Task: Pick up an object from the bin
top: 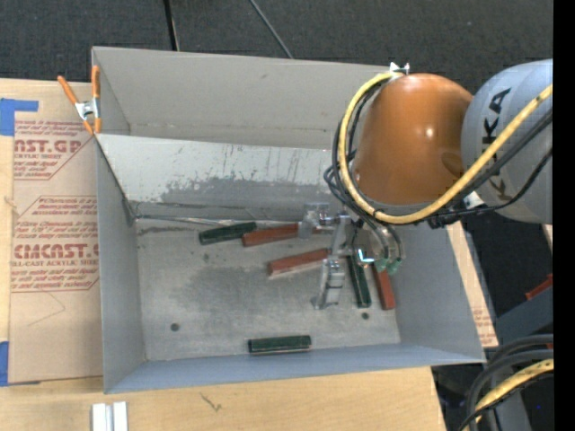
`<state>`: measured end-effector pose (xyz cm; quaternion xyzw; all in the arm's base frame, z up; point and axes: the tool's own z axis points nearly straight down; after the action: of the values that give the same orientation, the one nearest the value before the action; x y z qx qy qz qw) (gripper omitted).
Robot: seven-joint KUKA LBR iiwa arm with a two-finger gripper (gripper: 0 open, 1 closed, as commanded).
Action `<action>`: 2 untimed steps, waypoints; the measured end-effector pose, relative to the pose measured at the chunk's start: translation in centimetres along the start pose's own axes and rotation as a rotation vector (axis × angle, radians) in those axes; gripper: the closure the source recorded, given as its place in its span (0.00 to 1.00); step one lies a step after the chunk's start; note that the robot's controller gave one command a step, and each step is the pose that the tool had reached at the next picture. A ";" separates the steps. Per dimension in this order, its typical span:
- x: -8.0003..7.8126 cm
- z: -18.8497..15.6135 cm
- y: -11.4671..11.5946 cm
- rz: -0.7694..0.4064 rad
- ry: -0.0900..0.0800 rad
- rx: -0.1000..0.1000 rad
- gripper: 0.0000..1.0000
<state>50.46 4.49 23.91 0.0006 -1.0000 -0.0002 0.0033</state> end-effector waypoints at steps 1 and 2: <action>-0.2 -0.4 0.0 0.001 -0.008 -0.001 0.00; -3.6 6.9 -1.7 0.010 -0.014 -0.001 0.00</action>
Offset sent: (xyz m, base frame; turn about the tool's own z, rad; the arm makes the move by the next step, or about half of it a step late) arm 0.0744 -0.0415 -0.1691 0.0234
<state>53.97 2.75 16.97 -0.0044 -1.0000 -0.0008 -0.0038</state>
